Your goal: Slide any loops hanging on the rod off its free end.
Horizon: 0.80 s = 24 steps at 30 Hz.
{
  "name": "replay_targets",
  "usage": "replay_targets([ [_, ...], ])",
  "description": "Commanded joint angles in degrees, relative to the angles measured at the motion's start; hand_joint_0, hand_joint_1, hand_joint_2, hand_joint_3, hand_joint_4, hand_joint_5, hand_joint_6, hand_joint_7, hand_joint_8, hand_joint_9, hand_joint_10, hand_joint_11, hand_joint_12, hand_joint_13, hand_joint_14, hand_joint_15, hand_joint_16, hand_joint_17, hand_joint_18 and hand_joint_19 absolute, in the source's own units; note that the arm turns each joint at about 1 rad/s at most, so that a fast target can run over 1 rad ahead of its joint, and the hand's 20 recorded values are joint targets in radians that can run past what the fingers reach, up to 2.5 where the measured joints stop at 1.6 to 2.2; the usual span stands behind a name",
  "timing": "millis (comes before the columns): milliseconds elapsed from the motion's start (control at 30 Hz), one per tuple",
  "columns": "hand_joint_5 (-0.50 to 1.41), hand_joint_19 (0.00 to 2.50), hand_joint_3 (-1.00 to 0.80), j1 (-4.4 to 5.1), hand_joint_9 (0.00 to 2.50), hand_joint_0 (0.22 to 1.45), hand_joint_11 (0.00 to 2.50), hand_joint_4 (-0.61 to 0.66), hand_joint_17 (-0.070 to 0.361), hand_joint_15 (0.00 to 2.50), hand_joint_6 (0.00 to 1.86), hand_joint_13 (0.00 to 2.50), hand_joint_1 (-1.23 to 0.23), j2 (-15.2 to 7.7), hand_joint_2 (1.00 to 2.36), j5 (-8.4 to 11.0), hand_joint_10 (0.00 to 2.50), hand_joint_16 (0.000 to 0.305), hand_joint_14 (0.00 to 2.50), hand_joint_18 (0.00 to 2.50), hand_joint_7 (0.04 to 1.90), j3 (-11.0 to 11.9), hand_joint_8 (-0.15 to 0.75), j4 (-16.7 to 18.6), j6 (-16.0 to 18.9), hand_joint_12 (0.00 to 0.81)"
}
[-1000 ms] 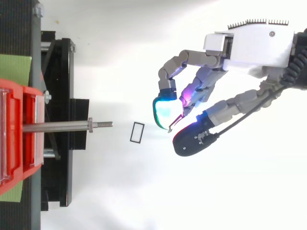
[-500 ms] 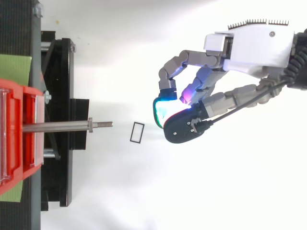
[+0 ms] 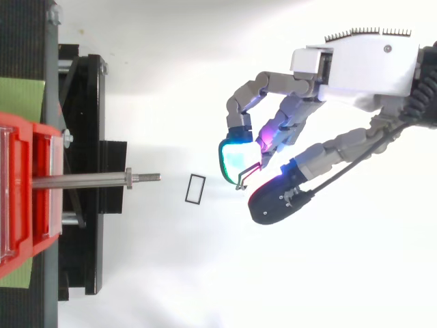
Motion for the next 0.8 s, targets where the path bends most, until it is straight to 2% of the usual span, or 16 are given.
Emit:
replay_targets([
  [0,-0.17,0.37,-0.46,0.02,0.97,0.62,0.35,0.12,0.097,0.18,0.86,0.84,-0.79,0.0,1.00,-0.05,0.01,0.043,0.01,0.83,1.09,0.0,0.281,0.0,0.0,0.298],
  [67,-0.16,0.38,-0.49,0.02,1.00,0.59,0.35,0.13,0.098,0.19,0.84,0.85,-0.64,0.0,1.00,-0.05,0.01,0.043,0.01,0.83,1.11,0.0,0.285,0.0,0.0,0.298],
  [167,-0.15,0.39,-0.50,0.02,1.01,0.58,0.35,0.14,0.098,0.18,0.83,0.85,-0.56,0.0,1.00,-0.05,0.01,0.043,0.01,0.83,1.11,0.0,0.288,0.0,0.0,0.298],
  [267,-0.14,0.38,-0.50,0.02,1.01,0.59,0.34,0.13,0.097,0.19,0.83,0.86,-0.56,0.0,1.00,-0.05,0.01,0.043,0.01,0.83,1.11,0.0,0.285,0.0,0.0,0.301],
  [467,-0.14,0.38,-0.33,0.02,0.99,0.61,0.35,0.11,0.096,0.18,0.84,0.85,-0.74,0.0,1.01,-0.05,0.01,0.043,0.01,0.83,1.17,0.0,0.295,0.0,0.0,0.300],
  [533,-0.15,0.38,-0.29,-0.07,0.98,0.61,0.36,0.10,0.097,0.19,0.86,0.85,-0.79,0.0,1.01,-0.05,0.01,0.043,0.01,0.83,1.13,0.0,0.296,0.0,0.0,0.300],
  [633,-0.16,0.39,-0.31,0.02,0.97,0.62,0.36,0.10,0.097,0.19,0.86,0.85,-0.83,0.0,1.01,-0.05,0.02,0.043,0.01,0.83,1.12,0.0,0.296,0.0,0.0,0.301],
  [767,-0.17,0.38,-0.44,0.02,0.97,0.62,0.36,0.14,0.097,0.19,0.86,0.84,-0.85,0.0,1.00,-0.05,0.01,0.043,0.01,0.83,1.09,0.0,0.290,0.0,0.1,0.300],
])
